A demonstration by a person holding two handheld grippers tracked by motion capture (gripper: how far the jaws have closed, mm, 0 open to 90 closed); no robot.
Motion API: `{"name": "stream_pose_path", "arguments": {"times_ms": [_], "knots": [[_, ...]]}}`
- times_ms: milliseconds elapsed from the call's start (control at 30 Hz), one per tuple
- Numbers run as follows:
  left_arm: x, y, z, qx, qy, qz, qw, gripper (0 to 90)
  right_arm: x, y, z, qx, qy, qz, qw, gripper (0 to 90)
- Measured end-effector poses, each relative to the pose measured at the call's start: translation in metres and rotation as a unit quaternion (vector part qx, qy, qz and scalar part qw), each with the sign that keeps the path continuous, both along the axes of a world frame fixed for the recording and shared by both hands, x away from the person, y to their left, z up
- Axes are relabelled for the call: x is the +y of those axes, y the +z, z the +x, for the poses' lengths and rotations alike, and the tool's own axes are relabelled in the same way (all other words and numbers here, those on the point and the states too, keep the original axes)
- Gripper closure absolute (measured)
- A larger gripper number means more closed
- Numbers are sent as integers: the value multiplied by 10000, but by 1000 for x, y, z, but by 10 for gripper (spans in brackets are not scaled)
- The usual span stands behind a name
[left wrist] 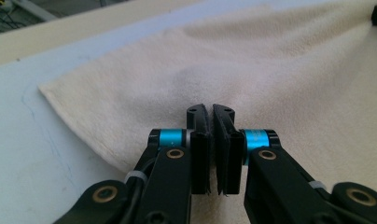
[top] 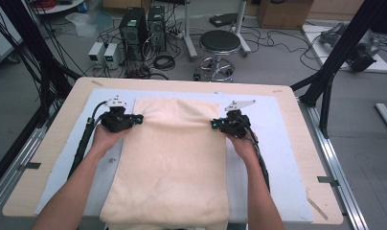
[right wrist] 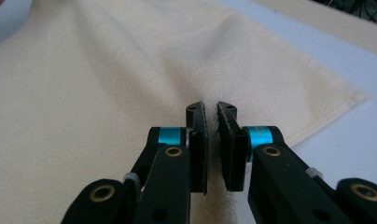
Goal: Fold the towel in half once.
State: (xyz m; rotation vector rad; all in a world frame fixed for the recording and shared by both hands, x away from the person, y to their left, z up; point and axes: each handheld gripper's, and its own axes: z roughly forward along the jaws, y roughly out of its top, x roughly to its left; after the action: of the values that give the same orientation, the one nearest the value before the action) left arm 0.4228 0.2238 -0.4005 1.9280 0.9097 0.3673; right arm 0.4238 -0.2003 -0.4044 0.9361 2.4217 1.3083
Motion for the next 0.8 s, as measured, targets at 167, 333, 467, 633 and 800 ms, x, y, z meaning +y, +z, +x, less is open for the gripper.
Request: {"name": "stream_pose_path", "arguments": {"times_ms": [167, 333, 467, 633, 800], "knots": [[-1, 28, 5, -297, 199, -119, 9993, 852, 0, 30, 3, -232, -7, 52, 9997, 839], [-5, 54, 18, -492, 358, -87, 9981, 851, -3, 62, 13, -460, -47, 66, 9989, 839], [-6, 72, 19, -718, 441, -229, 9962, 851, -6, 84, 15, -680, -111, 176, 9975, 838], [-8, 74, 14, -696, 303, -129, 9970, 851, -9, 83, 12, -536, -86, 113, 9985, 837], [-5, 73, 11, -709, 202, -87, 9972, 851, -7, 83, 9, -519, 2, 53, 9986, 836]]}}
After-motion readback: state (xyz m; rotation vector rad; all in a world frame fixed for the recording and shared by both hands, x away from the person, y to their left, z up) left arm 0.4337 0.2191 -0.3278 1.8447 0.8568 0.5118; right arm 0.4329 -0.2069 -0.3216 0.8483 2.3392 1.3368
